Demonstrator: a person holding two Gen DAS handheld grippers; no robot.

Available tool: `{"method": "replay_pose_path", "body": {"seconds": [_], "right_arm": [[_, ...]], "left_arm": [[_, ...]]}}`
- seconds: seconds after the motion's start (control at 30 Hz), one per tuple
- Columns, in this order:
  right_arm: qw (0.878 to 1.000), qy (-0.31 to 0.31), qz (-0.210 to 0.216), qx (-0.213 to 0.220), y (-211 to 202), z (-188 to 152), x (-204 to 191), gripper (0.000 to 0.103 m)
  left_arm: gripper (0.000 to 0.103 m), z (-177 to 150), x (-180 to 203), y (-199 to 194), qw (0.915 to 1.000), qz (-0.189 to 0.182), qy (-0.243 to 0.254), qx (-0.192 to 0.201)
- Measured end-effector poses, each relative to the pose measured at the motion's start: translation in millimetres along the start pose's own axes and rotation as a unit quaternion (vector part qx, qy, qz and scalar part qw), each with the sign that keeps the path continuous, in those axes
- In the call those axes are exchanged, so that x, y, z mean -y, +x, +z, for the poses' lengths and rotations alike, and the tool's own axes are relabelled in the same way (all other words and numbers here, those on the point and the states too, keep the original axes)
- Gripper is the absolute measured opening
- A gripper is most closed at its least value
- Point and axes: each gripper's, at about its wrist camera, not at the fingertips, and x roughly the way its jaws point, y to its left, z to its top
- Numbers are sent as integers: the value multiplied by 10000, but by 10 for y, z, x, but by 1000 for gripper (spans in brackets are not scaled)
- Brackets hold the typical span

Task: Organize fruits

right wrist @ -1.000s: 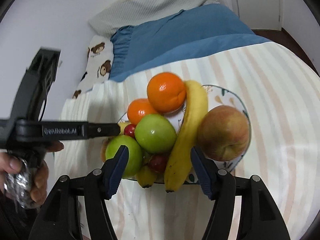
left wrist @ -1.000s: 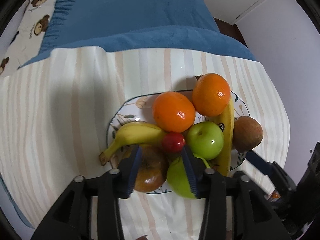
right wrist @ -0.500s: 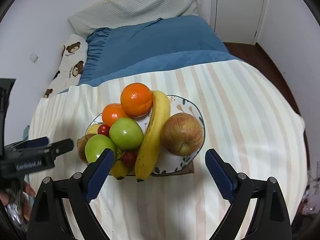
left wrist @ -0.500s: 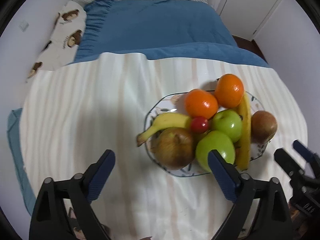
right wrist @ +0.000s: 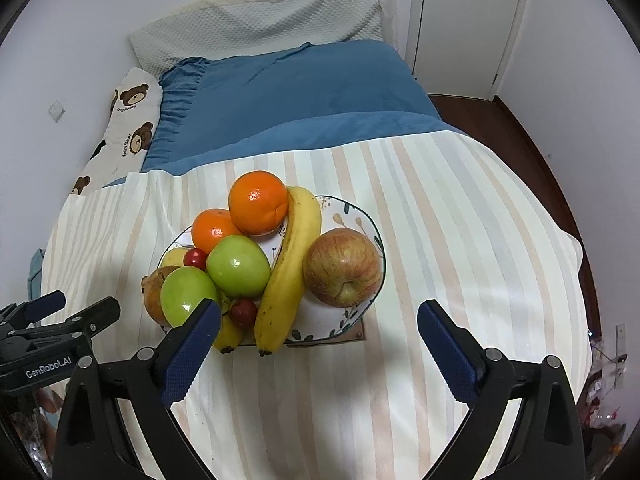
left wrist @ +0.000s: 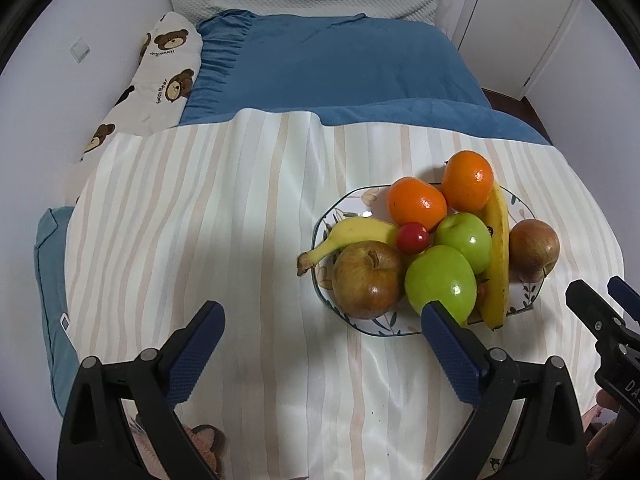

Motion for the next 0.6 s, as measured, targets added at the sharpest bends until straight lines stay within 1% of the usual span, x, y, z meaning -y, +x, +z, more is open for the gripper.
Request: {"method": "replay_pose_path", "body": {"seconds": [0.13, 0.3, 0.4, 0.6], "right_arm": [[10000, 16, 14, 76, -128, -8, 8, 101], [9996, 5, 69, 258, -448, -52, 8, 101], [9990, -14, 116, 428, -745, -149, 14, 101], [9963, -30, 198, 836, -1457, -476, 69, 101]], "left_arm": [[101, -23, 22, -182, 9999, 32, 22, 165], [101, -136, 59, -516, 9990, 72, 51, 427], [101, -274, 87, -783, 9982, 58, 67, 596], [101, -670, 105, -1346, 9957, 37, 43, 927]]}}
